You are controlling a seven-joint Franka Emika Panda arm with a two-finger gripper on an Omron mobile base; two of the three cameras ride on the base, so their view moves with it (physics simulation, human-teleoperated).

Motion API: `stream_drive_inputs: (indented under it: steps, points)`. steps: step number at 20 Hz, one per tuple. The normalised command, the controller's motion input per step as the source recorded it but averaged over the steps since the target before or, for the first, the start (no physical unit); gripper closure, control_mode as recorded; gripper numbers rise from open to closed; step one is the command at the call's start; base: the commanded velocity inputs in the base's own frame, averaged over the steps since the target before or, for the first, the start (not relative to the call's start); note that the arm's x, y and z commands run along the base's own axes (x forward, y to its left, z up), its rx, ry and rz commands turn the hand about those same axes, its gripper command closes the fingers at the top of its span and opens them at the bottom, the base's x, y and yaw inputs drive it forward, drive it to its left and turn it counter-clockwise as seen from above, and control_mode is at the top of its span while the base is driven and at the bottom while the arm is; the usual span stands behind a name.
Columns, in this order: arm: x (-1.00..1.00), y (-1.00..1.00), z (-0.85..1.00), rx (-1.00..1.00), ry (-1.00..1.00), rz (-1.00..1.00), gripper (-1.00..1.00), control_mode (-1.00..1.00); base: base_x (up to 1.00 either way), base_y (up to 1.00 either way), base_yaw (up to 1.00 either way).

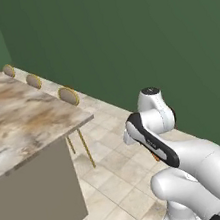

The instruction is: Take the fork and place it on the left side of the plate. Then take the spoon and place it on the right side of the plate. Make sure they're directly next to the plate.

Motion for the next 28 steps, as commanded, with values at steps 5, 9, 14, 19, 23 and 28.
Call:
stream_drive_inputs:
  steps: [5,9,14,19,23,28]
  points:
    - [0.0,0.0,0.0,0.0,0.0,0.0,1.0,1.0,0.73,-0.41,0.0]
    - [0.0,0.0,0.0,0.0,0.0,0.0,1.0,1.0,0.81,-0.36,0.01]
    - [0.0,0.0,0.0,0.0,0.0,0.0,1.0,1.0,0.89,-0.28,0.02]
    - [0.0,0.0,0.0,0.0,0.0,0.0,1.0,1.0,0.92,-0.24,0.05]
    - [0.0,0.0,0.0,0.0,0.0,0.0,1.0,1.0,0.93,-0.19,0.08]
    - [0.0,0.0,0.0,0.0,0.0,0.0,1.0,1.0,0.93,-0.07,0.17]
